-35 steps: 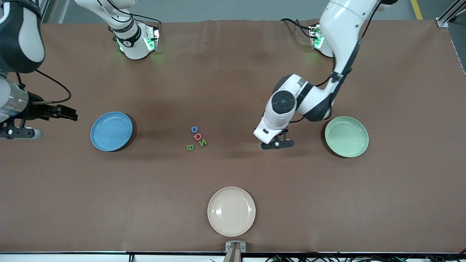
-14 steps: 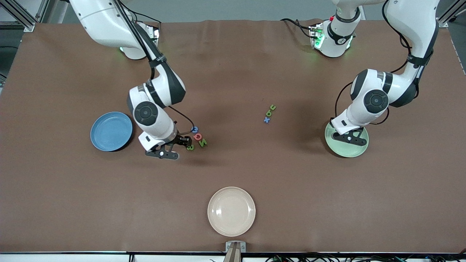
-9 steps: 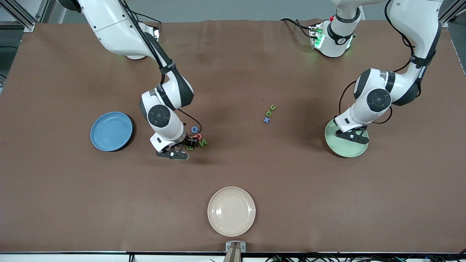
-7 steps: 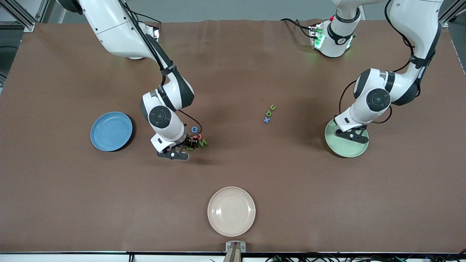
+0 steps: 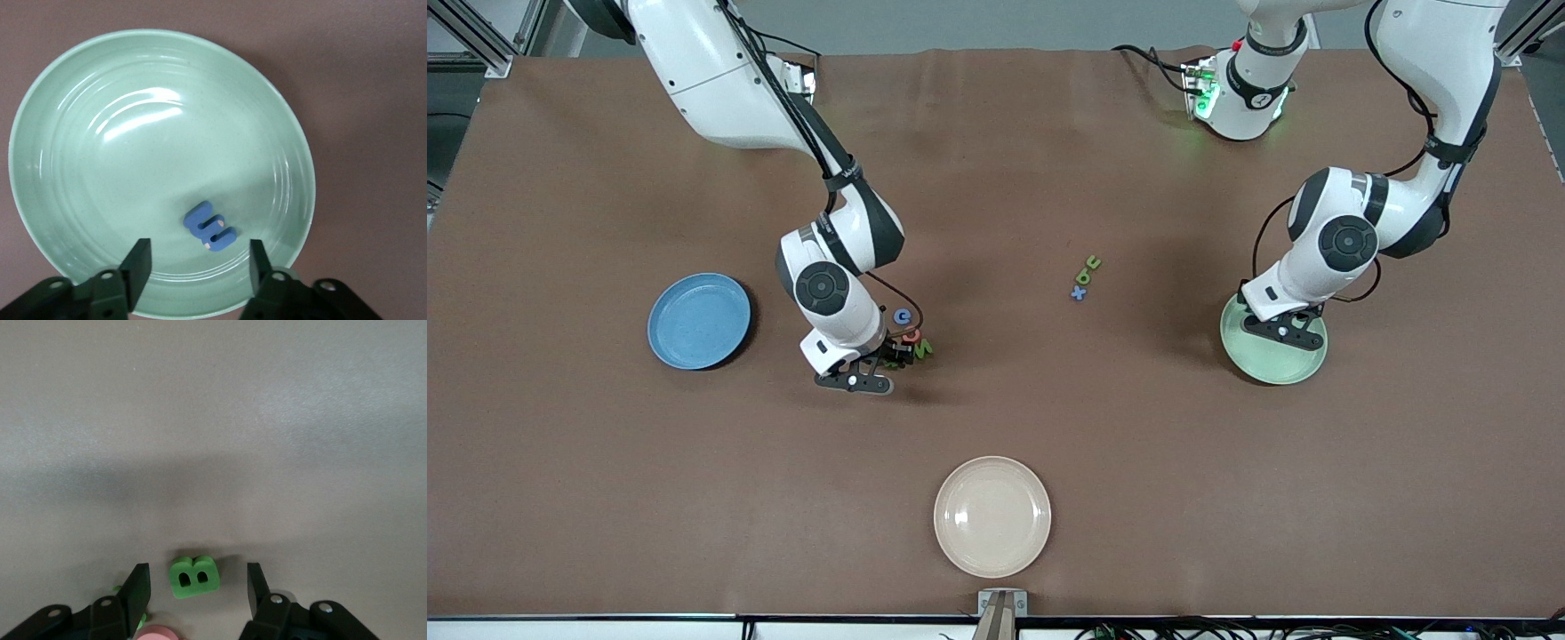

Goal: Sort uppercase to blue plate, lowercase to green plate
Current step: 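Return the left gripper to the letters while the right gripper lifts B, then drop B on the blue plate while the left gripper grasps blue x, then drop the x on the green plate while the right gripper returns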

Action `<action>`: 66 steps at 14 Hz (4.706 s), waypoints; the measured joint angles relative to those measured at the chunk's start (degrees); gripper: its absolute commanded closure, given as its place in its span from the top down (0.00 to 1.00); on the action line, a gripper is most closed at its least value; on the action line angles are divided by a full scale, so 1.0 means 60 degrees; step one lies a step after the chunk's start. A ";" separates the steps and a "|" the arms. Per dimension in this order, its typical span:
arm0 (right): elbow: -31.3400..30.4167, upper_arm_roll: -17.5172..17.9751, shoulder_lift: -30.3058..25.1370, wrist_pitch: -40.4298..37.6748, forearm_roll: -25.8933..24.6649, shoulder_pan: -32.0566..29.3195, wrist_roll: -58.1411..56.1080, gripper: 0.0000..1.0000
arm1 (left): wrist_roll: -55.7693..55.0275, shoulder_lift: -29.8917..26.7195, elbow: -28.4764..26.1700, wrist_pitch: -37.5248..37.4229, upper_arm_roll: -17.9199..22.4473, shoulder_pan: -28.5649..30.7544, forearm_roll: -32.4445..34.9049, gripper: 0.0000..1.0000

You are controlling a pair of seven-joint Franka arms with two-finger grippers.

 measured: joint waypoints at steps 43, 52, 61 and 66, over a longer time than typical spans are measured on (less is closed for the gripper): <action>-0.3007 -0.0383 -0.2950 -0.2169 -0.0022 -0.5269 -0.8509 1.00 | -0.5983 0.3178 0.2566 0.0228 -0.3022 -0.2512 0.0831 0.28; -0.3009 -0.0093 -0.3385 -0.2261 -0.0004 -0.3830 -0.5030 1.00 | -0.5975 0.3139 0.2629 0.0227 -0.3024 -0.2416 0.0881 0.11; -0.2172 -0.0162 -0.3653 -0.3747 -0.0666 -0.2660 -0.0788 1.00 | -0.3447 0.1992 0.2218 -0.0546 -0.3078 -0.0582 0.1025 0.12; -0.1880 -0.0094 -0.3946 -0.4490 -0.0666 -0.2272 0.2477 1.00 | -0.1356 0.1577 0.1327 -0.0554 -0.3986 0.1924 0.1403 0.13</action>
